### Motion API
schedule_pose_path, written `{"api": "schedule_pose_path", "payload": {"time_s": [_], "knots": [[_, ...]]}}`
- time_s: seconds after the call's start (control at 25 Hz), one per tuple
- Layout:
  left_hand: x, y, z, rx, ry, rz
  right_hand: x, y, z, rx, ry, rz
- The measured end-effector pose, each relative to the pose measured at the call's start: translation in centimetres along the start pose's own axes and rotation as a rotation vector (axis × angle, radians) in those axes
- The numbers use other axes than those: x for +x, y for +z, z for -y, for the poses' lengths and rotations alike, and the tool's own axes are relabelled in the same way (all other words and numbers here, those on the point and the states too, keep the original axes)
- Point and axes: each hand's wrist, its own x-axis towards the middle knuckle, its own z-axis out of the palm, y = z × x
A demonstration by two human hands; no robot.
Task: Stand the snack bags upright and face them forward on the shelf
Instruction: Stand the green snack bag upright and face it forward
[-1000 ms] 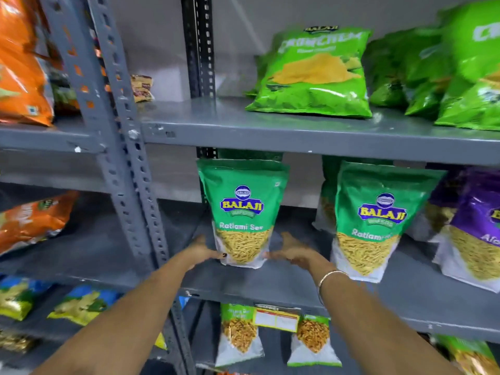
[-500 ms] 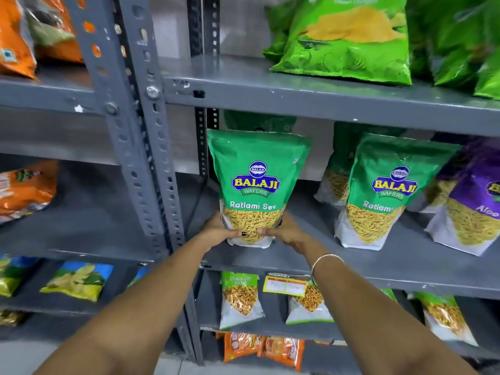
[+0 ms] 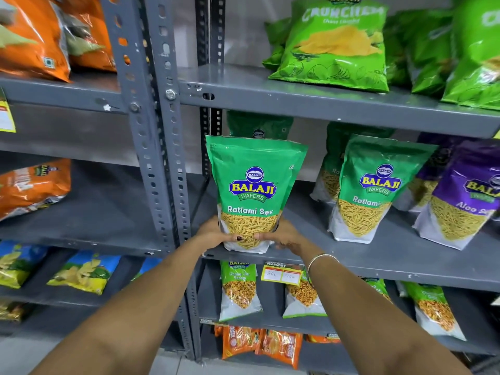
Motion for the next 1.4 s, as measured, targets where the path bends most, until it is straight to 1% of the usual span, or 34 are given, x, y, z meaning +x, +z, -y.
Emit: {"api": "schedule_pose_path", "payload": {"time_s": [0.24, 0.32, 0.44, 0.52, 0.56, 0.64, 0.72, 0.8, 0.88, 0.96, 1.04, 1.08, 1.16, 1.2, 1.24, 1.28, 1.32, 1.36, 1.4], "knots": [[0.6, -0.3, 0.1, 0.031, -0.012, 0.025, 1.1, 0.3, -0.7, -0.017, 0.018, -0.049], [0.7, -0.3, 0.2, 0.004, -0.005, 0.034, 1.2, 0.3, -0.8, -0.014, 0.028, -0.051], [0.6, -0.1, 0.2, -0.01, 0.011, 0.039, 1.4, 0.2, -0.9, -0.009, 0.02, -0.032], [0.7, -0.2, -0.1, 0.017, -0.018, 0.063, 1.4, -0.1, -1.0, 0.008, 0.019, 0.008], [0.8, -0.4, -0.3, 0.04, -0.054, 0.08, 1.3, -0.4, -1.1, -0.005, 0.031, 0.012], [0.7, -0.8, -0.8, 0.096, -0.193, 0.136, 1.1, -1.6, -1.8, -0.074, 0.092, -0.006], [0.2, -0.4, -2.0, 0.228, -0.37, 0.228, 0.6, -3.9, -2.8, -0.173, 0.179, -0.038], [-0.2, 0.7, -3.4, 0.345, -0.511, 0.285, -0.1, -7.1, -3.7, -0.265, 0.255, -0.066], [-0.4, 3.0, -5.3, 0.436, -0.602, 0.355, -0.8, -11.0, -4.6, -0.344, 0.318, -0.098], [-0.2, 6.4, -7.7, 0.468, -0.62, 0.459, -1.3, -15.6, -5.9, -0.413, 0.408, -0.103], [0.2, 10.5, -10.6, 0.461, -0.577, 0.512, -2.3, -20.2, -7.2, -0.443, 0.502, -0.103], [0.9, 13.1, -12.1, 0.406, -0.526, 0.488, -2.7, -22.6, -7.8, -0.465, 0.521, -0.123], [2.8, 17.6, -14.3, 0.244, -0.299, 0.301, -2.9, -26.3, -9.0, -0.529, 0.484, -0.14], [3.8, 19.6, -15.3, 0.195, -0.192, 0.211, -2.4, -28.0, -9.9, -0.537, 0.421, -0.134], [4.7, 21.1, -16.0, 0.141, -0.103, 0.149, -1.7, -29.2, -10.7, -0.433, 0.335, -0.151], [5.6, 22.6, -16.6, 0.068, -0.045, 0.111, -0.9, -30.3, -11.5, -0.265, 0.253, -0.153], [6.3, 23.7, -16.9, -0.017, -0.019, 0.089, 0.0, -30.8, -12.2, -0.097, 0.156, -0.139], [6.9, 24.4, -16.9, -0.092, 0.007, 0.062, 0.7, -31.0, -12.6, 0.021, 0.071, -0.098], [7.2, 24.9, -16.8, -0.148, 0.011, 0.048, 1.5, -30.8, -12.9, 0.066, 0.012, -0.053]]}}
